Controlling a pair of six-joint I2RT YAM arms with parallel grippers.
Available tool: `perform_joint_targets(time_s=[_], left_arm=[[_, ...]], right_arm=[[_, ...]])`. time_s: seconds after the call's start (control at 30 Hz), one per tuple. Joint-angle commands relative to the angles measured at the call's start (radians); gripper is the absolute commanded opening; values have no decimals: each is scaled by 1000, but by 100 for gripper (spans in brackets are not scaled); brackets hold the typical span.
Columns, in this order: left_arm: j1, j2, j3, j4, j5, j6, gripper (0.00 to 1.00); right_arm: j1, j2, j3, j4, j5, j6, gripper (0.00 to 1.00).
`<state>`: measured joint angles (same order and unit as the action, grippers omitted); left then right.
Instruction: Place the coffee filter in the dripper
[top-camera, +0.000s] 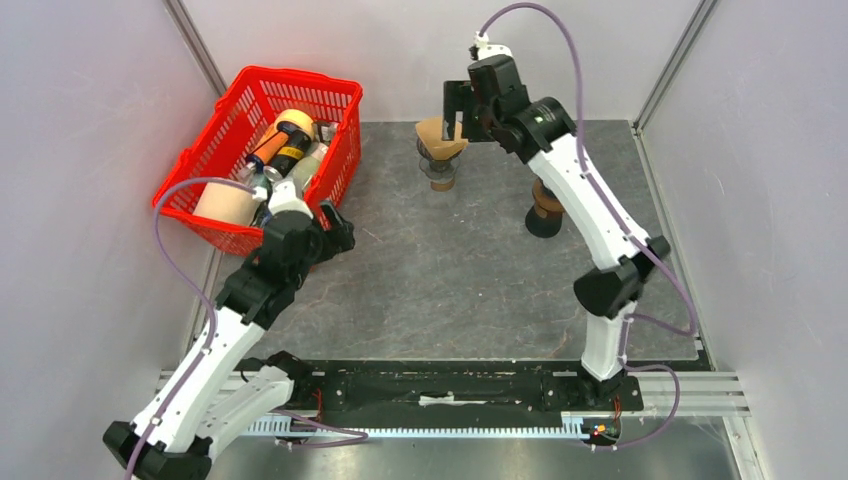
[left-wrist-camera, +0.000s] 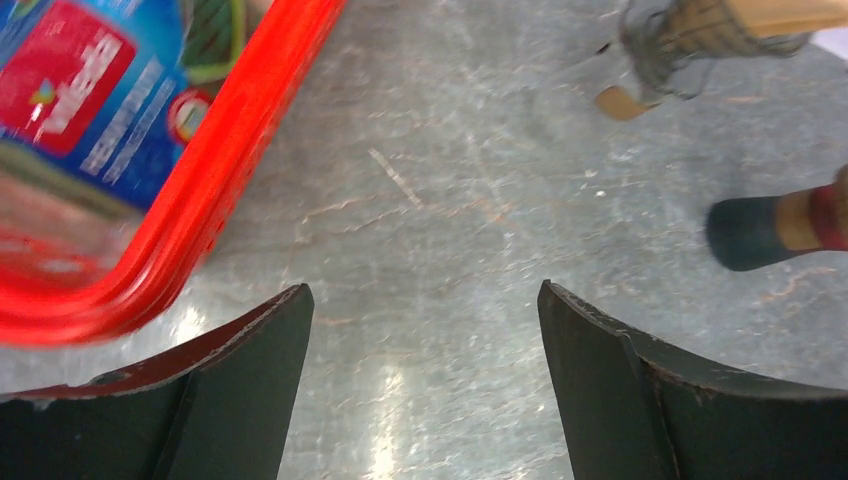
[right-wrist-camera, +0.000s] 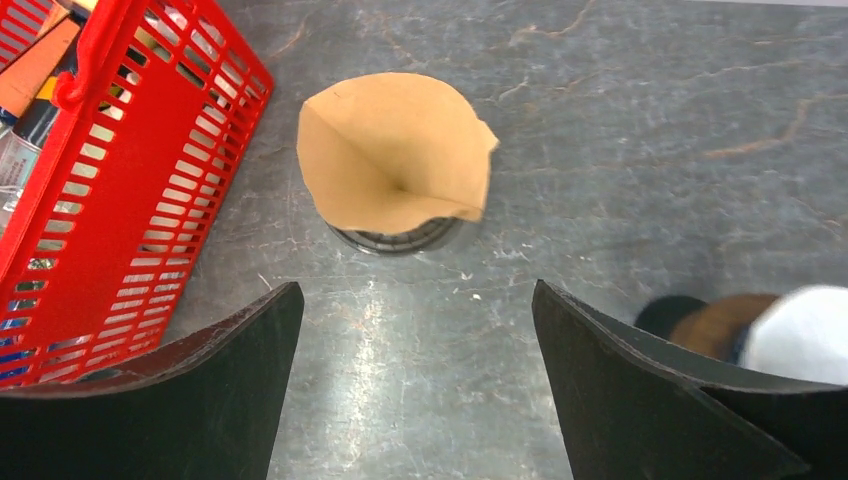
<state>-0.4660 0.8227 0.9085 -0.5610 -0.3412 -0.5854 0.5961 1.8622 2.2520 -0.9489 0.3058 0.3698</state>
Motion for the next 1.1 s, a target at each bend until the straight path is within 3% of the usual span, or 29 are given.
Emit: perform_joint_targets(time_s=[0.0, 0.07, 0.17, 0.37, 0.53, 1.07], left_arm=[[4, -73, -86, -37, -78, -75, 90], [4, -85, -107, -50, -56, -74, 90], [4, -88, -120, -69, -33, -82, 90], [4, -85, -136, -71, -22, -74, 91], [4, -61, -140, -71, -24, -71, 91], [4, -58, -145, -71, -30, -68, 93]], right_arm=[[-9, 140, 178, -44, -88, -57, 91], [-9, 175, 178, 31, -78, -79, 87], [-8, 214, 150, 148, -68, -114, 75], [-9, 313, 176, 243, 34, -188, 53], [-9, 384, 190, 304, 25, -229, 38], [-9, 446, 155, 281, -60, -216, 34]])
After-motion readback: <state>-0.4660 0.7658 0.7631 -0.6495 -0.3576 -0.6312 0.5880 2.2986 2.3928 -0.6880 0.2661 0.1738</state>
